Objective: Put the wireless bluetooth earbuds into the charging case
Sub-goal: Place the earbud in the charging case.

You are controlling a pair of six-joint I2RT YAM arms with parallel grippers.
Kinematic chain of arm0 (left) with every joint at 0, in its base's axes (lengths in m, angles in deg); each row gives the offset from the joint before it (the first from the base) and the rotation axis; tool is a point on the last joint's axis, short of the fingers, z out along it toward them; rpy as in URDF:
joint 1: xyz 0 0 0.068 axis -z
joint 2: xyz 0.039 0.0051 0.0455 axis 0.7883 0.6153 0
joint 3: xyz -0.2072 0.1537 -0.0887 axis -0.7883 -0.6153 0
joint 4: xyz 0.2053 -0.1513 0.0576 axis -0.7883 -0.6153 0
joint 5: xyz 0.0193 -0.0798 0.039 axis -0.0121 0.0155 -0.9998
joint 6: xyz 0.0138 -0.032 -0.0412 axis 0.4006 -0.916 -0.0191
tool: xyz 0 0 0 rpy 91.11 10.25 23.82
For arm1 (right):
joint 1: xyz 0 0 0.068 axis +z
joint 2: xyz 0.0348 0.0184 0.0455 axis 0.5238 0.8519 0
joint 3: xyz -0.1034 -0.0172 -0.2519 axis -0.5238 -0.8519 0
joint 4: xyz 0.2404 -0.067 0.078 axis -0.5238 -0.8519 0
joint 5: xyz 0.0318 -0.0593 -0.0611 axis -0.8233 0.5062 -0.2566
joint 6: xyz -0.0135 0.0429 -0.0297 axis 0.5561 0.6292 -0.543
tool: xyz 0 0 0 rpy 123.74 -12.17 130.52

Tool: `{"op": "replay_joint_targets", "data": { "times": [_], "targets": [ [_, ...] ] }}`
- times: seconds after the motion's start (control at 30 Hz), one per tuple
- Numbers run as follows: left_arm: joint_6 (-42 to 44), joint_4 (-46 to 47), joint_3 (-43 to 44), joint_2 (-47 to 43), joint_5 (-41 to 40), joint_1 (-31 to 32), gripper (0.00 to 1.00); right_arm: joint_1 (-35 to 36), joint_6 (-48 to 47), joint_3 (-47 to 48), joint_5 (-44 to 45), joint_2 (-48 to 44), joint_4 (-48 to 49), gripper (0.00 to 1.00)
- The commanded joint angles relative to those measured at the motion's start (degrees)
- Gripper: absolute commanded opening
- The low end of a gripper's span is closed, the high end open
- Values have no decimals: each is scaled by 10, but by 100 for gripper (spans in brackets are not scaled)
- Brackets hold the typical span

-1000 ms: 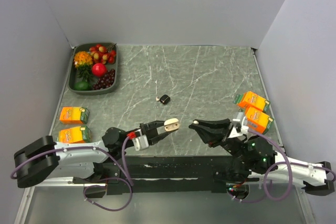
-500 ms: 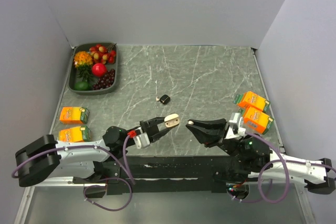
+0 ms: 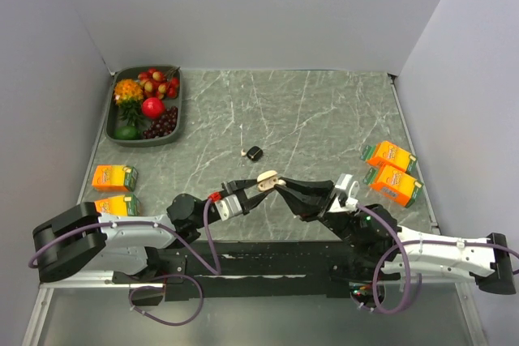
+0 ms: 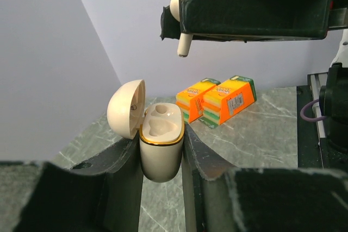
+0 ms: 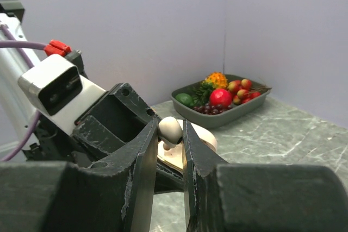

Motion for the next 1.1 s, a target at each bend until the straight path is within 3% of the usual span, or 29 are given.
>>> {"op": "replay_joint_targets", "data": {
  "times": [0.0,1.07],
  "targets": [
    [-14,232,1,-4,-10,2,1,-1,-21,-8,19,22,61,0],
    [-69,242,5,-17,-3,2,1,-14,-23,-47,60,63,123,0]
  ]
}}
